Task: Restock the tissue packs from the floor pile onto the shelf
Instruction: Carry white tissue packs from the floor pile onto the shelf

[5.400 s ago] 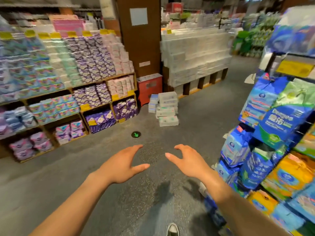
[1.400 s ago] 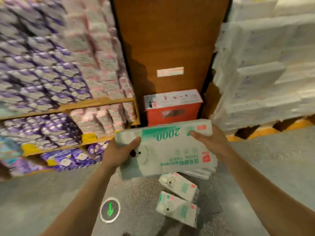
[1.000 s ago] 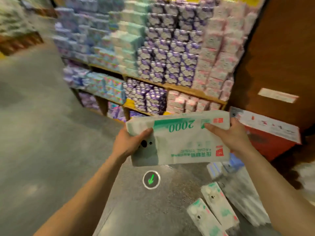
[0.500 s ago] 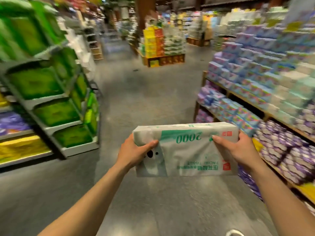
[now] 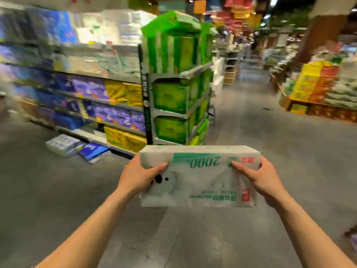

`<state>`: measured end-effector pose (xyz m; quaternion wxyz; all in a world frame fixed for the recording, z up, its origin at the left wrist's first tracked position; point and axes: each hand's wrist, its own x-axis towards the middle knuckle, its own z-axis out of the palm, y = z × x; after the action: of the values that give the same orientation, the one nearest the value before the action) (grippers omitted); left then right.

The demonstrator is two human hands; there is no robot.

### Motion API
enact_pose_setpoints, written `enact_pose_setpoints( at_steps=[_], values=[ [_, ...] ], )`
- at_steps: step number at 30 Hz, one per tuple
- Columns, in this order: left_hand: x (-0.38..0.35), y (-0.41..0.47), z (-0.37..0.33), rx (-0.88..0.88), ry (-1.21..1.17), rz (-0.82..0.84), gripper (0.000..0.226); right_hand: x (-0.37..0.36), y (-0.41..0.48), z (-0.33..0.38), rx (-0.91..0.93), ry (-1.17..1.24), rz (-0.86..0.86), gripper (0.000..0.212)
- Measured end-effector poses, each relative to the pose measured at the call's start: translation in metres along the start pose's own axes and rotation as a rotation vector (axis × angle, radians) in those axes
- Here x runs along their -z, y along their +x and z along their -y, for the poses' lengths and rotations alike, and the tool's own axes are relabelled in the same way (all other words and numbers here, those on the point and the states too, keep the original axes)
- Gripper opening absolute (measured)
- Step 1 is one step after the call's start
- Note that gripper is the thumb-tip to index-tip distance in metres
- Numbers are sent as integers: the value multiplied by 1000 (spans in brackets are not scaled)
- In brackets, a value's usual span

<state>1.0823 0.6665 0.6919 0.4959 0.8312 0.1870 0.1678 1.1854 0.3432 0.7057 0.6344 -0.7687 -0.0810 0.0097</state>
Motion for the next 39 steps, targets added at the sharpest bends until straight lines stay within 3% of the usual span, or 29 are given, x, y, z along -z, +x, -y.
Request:
enact_pose_setpoints(
  at_steps=[5, 10, 13, 19, 25, 32, 36, 39],
  values=[
    [39, 81, 12, 55, -6, -179, 55, -82, 125, 21, 77, -14, 205, 54],
    [86, 156, 50, 136, 23, -328, 60, -186, 219, 40, 126, -39, 369, 25],
    [118, 208, 82, 156, 33, -403, 68, -258, 272, 45, 149, -33, 424, 30],
    [201, 352, 144, 160, 76, -470, 52, -425, 386, 63, 154, -20, 473, 43],
    [300, 508, 172, 166, 145, -516, 78, -567, 498, 105, 140, 26, 469, 39],
    [384, 686, 214, 192, 170, -563, 63, -716, 633, 130, 175, 43, 485, 38],
    [429, 795, 241, 153, 167, -632, 78, -807, 725, 147, 248, 53, 499, 30],
    [472, 876, 246, 143, 159, -696, 76, -880, 799, 180, 297, 64, 476, 26]
  ],
)
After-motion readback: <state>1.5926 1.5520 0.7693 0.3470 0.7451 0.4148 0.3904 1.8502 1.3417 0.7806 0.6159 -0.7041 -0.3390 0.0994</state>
